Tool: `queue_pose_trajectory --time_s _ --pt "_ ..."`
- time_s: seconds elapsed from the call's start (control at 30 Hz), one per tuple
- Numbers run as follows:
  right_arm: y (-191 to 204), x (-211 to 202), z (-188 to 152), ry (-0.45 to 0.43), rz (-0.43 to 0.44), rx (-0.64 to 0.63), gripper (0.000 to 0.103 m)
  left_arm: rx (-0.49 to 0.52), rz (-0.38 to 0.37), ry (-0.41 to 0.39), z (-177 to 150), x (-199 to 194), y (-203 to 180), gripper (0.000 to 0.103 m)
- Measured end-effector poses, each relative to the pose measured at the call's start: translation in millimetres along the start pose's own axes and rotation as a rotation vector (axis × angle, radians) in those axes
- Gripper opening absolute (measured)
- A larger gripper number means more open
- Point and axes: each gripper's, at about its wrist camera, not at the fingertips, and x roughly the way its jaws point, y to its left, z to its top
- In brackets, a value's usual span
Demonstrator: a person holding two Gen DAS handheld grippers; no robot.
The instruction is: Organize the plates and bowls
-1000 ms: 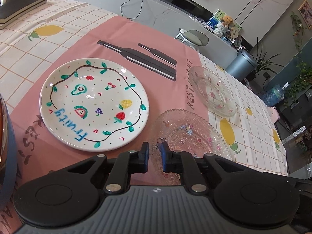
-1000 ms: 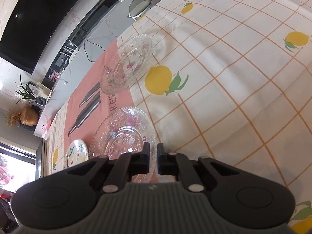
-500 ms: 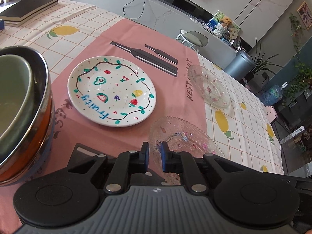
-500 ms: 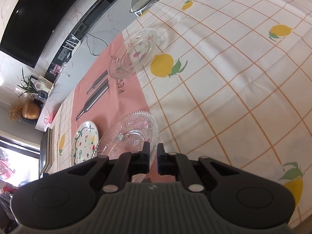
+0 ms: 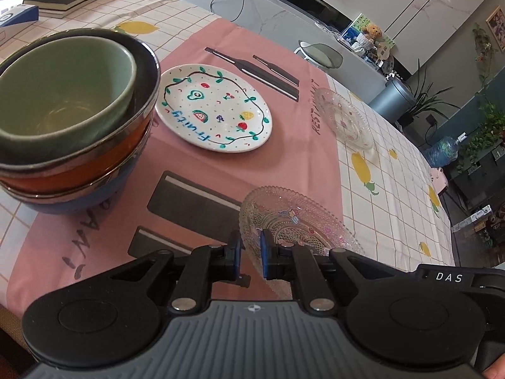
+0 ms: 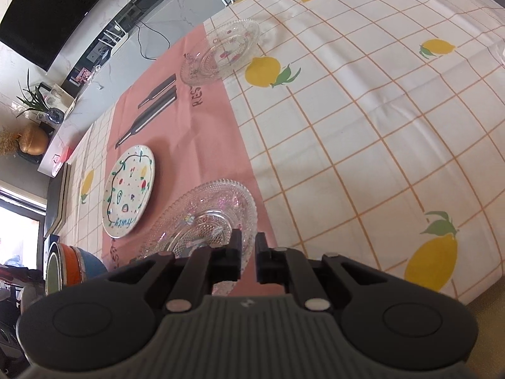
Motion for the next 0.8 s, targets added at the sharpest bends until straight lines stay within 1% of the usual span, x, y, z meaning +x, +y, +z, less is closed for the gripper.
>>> queue_pose_trajectory --time_s 0.37,0.6,0.7,0.8 --pt "9.0 8.9 -6.4 0.054 -0.069 -0.081 0.007 -0.004 0.019 0.037 -11.7 5.5 8.3 0.014" --pt "20.8 16.5 -10.6 0.067 -0.145 -0.163 0.009 -0.005 0.025 0.061 -15.6 10.8 11.2 0.014" --pt "21.9 21.0 -10.5 0.085 -0.167 -0.169 0.01 0.008 0.03 0.06 -17.5 10.1 9.9 0.014" --pt "21.6 21.1 -10.4 0.084 -0.17 -0.167 0.01 0.01 0.029 0.066 -17.1 10.1 9.7 0.014"
